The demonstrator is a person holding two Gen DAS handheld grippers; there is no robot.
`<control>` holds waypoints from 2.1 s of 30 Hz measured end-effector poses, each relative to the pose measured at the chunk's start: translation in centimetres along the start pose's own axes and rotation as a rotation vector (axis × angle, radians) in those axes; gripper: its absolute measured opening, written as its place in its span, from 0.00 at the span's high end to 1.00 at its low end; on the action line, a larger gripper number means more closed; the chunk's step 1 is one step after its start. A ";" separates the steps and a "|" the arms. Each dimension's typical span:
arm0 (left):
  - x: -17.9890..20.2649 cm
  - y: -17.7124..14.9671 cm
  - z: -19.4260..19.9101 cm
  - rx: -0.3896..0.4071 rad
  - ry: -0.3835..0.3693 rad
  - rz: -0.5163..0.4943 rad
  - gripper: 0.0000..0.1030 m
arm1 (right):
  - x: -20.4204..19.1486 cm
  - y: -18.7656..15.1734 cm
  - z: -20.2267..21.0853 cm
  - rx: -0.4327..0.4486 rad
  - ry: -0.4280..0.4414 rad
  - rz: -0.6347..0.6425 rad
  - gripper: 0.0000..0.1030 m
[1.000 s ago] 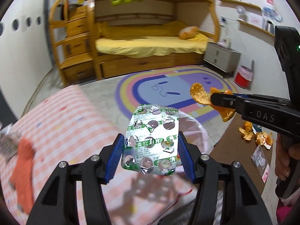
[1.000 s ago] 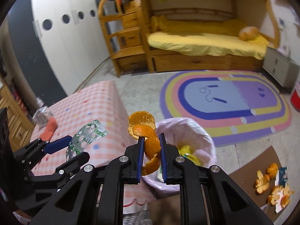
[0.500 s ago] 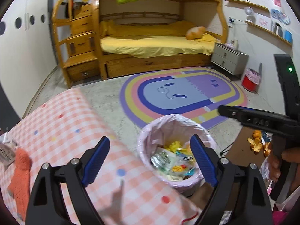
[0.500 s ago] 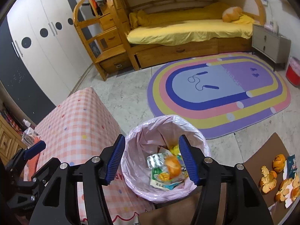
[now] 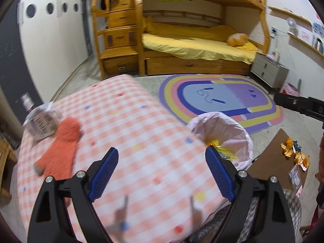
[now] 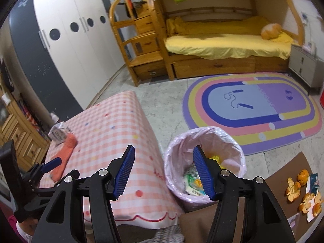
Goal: Collect trash
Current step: 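Move both tools over the pink bin and release the blister pack and peel, then return to the table and grasp the orange knit glove with the right tool, then grasp the white milk carton with the left tool while the right tool holds the glove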
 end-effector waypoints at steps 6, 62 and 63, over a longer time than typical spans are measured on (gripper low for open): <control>-5.6 -2.0 2.6 0.007 0.100 0.079 0.15 | -5.2 -0.6 -0.8 -0.034 0.064 0.066 0.41; -27.6 0.2 -7.3 -0.006 0.232 0.233 0.24 | -22.9 -2.8 -21.5 -0.340 0.141 0.531 0.88; -27.7 0.4 -7.7 -0.006 0.227 0.228 0.24 | -22.7 -2.7 -21.7 -0.341 0.147 0.513 0.88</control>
Point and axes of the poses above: each gripper's, at about its wrist camera, not at the fingertips, and z roughly against the way its jaws point, x to its right, y to its top, the point moved 1 cm from there along -z, roughly the way its jaws point, and after that the axes turned 6 degrees about y, right-handed, at the moved point
